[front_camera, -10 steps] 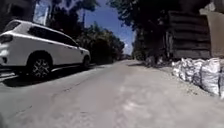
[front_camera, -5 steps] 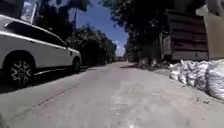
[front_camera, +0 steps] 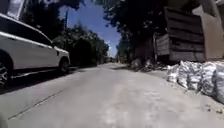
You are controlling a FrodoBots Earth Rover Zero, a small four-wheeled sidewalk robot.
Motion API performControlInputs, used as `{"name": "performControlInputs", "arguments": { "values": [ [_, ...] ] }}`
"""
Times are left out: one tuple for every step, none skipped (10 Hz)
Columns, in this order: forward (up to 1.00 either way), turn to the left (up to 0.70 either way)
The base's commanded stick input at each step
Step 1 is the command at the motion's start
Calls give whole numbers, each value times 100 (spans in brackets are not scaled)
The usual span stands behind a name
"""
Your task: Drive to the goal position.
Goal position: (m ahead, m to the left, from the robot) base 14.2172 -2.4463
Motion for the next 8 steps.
{"name": "performControlInputs", "arguments": {
  "values": [
    [85, 0],
    [85, 0],
    [85, -15],
    [85, -30],
    [85, -34],
    [85, -34],
    [85, -34],
    [85, -34]
  ]
}}
